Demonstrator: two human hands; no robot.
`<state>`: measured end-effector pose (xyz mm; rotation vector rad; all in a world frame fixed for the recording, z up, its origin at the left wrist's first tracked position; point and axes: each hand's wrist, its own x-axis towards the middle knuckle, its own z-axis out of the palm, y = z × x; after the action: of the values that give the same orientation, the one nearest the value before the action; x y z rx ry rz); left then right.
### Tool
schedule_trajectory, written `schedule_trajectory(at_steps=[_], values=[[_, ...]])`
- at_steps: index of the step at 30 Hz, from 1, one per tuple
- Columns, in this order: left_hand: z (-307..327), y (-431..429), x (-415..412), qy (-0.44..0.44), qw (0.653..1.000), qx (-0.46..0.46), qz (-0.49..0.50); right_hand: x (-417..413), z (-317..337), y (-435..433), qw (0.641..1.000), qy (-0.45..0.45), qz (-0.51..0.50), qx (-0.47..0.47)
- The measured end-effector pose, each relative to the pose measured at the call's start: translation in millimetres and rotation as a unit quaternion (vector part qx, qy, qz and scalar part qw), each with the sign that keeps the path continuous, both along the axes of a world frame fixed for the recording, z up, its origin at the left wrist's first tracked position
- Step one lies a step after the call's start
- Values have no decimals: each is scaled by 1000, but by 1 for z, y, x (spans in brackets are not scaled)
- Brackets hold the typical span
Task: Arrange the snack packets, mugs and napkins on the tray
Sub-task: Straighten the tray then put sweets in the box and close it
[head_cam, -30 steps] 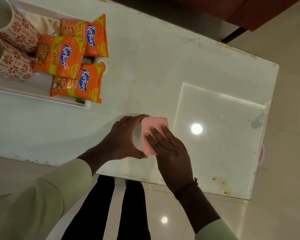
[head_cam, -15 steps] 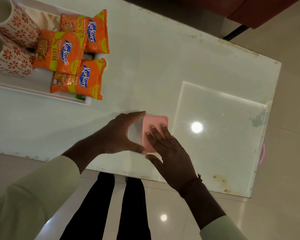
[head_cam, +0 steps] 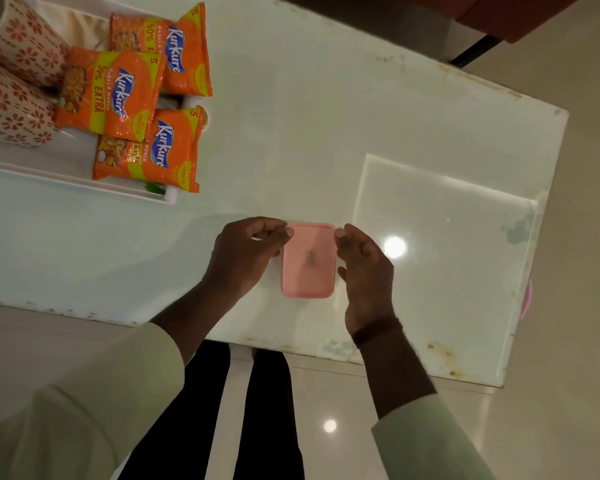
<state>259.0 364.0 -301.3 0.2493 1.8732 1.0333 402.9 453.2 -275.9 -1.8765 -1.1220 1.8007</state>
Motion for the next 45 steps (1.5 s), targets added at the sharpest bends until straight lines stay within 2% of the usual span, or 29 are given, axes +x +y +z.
schedule_trajectory(at_steps=[2,9,13,19,24,33,37,45], values=[[2,3,3,6,1000,-6,1,-5,-4,1,998,36,-21,-56],[1,11,5,104,993,-32,-41,-18,-22,-23,995,15,-93,36],[14,12,12,144,988,-41,-44,-23,-15,-26,994,-31,-94,46],[20,-7,25,120,992,-33,3,-6,-7,-27,991,-27,-131,-12],[14,-47,54,58,997,-60,5,23,-6,-51,995,-44,-82,-46],[7,-51,58,-20,997,-62,51,25,-7,-56,996,-69,-53,-17],[12,-48,58,-9,996,-76,43,22,-4,-56,995,-85,-42,-7],[34,-29,16,94,988,-23,117,-31,6,-30,999,-23,-22,23]])
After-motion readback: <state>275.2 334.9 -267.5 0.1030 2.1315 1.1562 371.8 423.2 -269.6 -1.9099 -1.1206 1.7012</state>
